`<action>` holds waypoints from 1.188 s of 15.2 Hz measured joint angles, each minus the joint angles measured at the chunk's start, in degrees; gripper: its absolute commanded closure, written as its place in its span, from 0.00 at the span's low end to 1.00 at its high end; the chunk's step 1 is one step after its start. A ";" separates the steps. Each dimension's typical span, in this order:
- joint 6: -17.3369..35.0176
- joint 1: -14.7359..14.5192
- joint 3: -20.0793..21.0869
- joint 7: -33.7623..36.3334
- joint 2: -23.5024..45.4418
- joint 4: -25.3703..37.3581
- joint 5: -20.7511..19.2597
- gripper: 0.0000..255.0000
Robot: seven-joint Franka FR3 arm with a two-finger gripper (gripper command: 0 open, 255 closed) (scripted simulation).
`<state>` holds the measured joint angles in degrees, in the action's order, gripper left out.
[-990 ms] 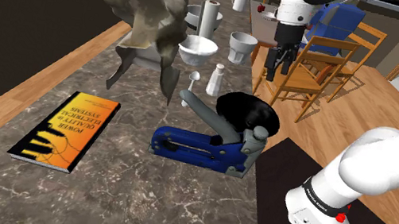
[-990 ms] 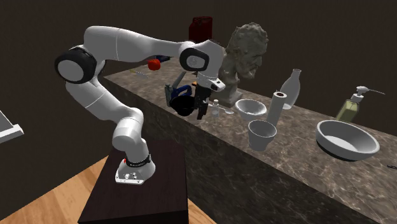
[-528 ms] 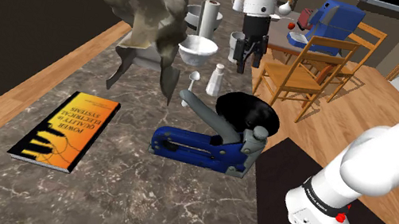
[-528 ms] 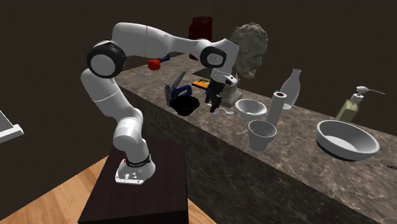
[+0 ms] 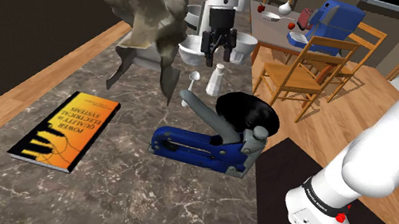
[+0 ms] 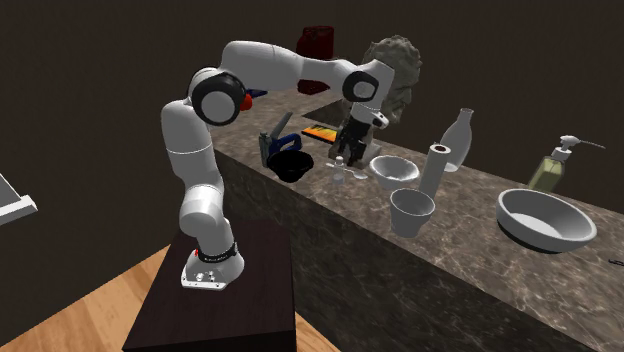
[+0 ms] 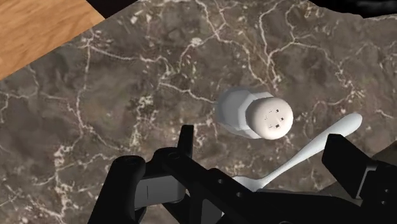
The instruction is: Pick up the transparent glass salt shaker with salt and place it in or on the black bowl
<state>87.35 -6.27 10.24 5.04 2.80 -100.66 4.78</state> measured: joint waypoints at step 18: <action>5.74 -0.36 0.33 -0.02 -0.15 -5.94 0.29 1.00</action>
<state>93.09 -6.63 10.57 5.03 2.65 -106.60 5.07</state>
